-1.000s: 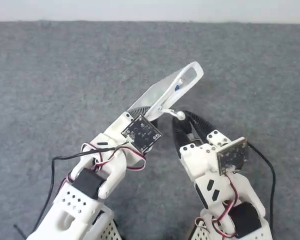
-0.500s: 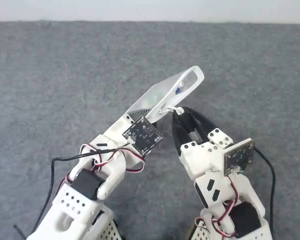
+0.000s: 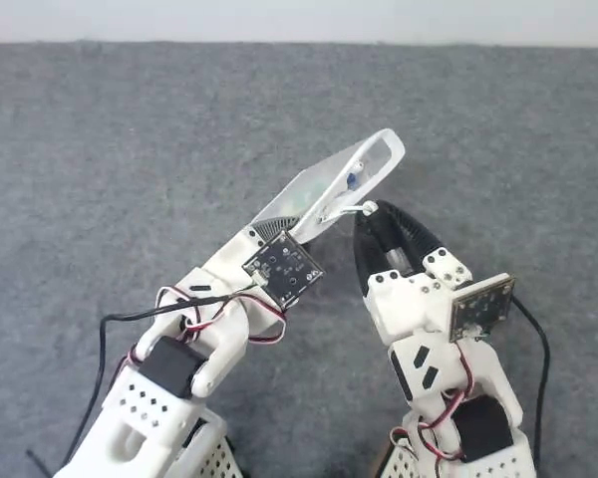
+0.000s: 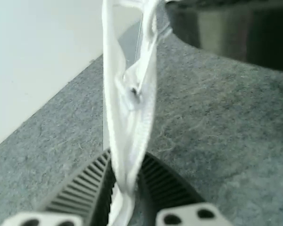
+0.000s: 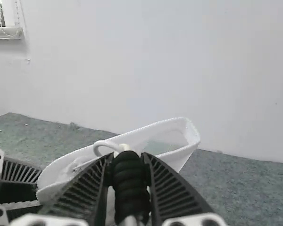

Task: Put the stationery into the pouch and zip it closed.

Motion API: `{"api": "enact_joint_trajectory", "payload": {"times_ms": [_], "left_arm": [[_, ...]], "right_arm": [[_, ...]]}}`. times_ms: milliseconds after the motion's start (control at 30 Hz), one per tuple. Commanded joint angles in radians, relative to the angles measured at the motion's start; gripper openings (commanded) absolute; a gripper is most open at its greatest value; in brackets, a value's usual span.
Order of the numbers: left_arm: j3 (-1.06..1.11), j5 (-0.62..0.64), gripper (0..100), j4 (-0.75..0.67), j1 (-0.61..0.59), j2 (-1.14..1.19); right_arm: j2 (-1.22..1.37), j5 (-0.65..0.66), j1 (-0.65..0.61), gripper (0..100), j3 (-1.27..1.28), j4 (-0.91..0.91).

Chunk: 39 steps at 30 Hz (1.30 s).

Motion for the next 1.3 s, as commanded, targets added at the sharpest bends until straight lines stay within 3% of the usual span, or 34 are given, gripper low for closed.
{"api": "enact_joint_trajectory", "payload": {"times_ms": [0,467,1267], "left_arm": [[0.005,-0.011,1,0.034,-0.044,-0.003],[0.018,-0.029,1,0.035,-0.040,-0.003],[0.019,-0.031,1,0.038,-0.046,-0.003]], "right_arm": [[-0.005,-0.005,0.062,0.6,-0.026,-0.047],[0.013,0.046,0.110,0.6,-0.094,-0.050],[0.544,0.052,0.165,0.6,-0.482,-0.047]]}}
